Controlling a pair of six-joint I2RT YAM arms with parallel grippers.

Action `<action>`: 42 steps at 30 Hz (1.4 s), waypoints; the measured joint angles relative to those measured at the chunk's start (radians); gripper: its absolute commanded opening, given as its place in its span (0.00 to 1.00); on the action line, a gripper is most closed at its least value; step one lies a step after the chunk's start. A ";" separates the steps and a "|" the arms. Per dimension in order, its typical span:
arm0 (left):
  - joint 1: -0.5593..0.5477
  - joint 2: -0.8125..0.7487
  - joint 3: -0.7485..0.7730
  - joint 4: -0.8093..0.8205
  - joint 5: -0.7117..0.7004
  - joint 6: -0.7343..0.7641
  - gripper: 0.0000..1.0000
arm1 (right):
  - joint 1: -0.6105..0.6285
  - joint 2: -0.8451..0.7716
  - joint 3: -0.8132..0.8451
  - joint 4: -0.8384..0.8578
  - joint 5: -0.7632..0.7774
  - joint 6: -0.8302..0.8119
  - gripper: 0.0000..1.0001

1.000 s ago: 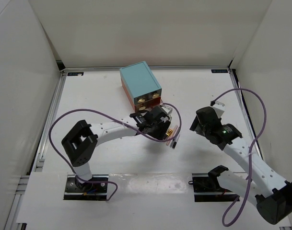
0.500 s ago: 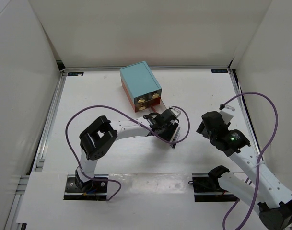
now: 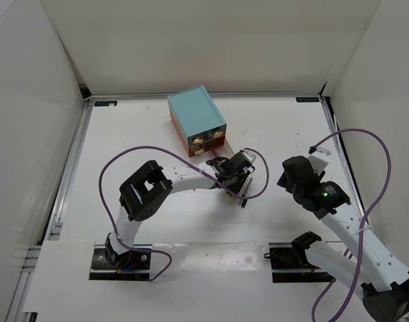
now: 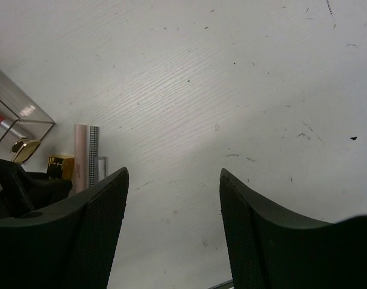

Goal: Organize the makeup

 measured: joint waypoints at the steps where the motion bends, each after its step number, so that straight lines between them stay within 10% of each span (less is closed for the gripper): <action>1: 0.000 0.004 0.000 -0.004 -0.001 -0.001 0.52 | 0.000 0.000 0.000 0.000 0.002 -0.003 0.65; 11: 0.000 0.013 0.010 -0.026 -0.013 -0.019 0.34 | -0.001 0.003 0.000 0.004 0.019 -0.020 0.65; 33: 0.091 -0.203 0.069 0.087 -0.157 -0.155 0.35 | -0.003 0.094 0.000 0.086 0.000 -0.051 0.66; 42: 0.167 -0.112 0.040 0.117 -0.229 -0.302 0.69 | -0.003 0.149 0.000 0.111 -0.024 -0.039 0.67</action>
